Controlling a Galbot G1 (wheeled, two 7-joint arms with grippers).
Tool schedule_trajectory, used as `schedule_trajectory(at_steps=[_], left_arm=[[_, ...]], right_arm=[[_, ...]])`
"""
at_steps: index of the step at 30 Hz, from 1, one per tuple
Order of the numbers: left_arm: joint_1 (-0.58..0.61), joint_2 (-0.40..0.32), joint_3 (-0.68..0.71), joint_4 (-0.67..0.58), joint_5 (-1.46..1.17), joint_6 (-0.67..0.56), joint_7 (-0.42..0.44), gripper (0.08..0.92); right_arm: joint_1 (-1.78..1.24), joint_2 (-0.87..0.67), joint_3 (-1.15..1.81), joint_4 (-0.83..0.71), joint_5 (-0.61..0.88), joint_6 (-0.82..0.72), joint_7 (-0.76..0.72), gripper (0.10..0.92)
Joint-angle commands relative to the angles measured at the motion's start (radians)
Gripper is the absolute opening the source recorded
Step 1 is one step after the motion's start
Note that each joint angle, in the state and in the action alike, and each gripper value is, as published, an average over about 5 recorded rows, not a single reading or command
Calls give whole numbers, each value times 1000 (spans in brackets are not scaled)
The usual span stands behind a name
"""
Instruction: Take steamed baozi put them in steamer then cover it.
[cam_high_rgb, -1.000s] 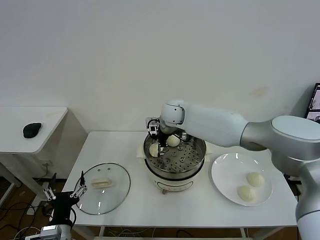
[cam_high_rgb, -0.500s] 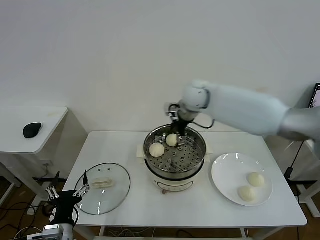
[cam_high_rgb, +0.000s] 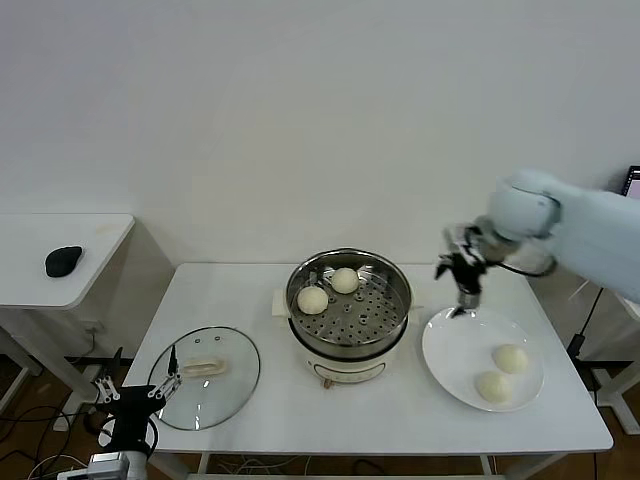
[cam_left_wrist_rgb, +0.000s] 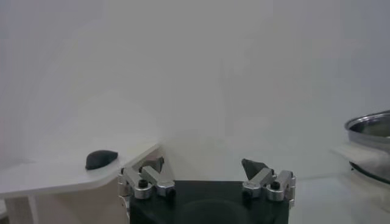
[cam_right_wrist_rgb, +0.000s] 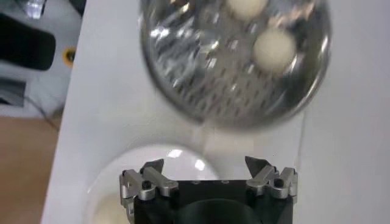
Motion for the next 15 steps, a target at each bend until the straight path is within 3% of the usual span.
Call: schedule_trajectory(at_steps=[1, 15], left_arm=[[1, -2, -1, 3, 8, 0, 0, 823], [8, -13, -1, 15, 44, -8, -1, 823]], right_arm=[[-392, -210, 296, 43, -173, 111, -23, 823], [-826, -200, 630, 1, -327, 152, 58, 823]])
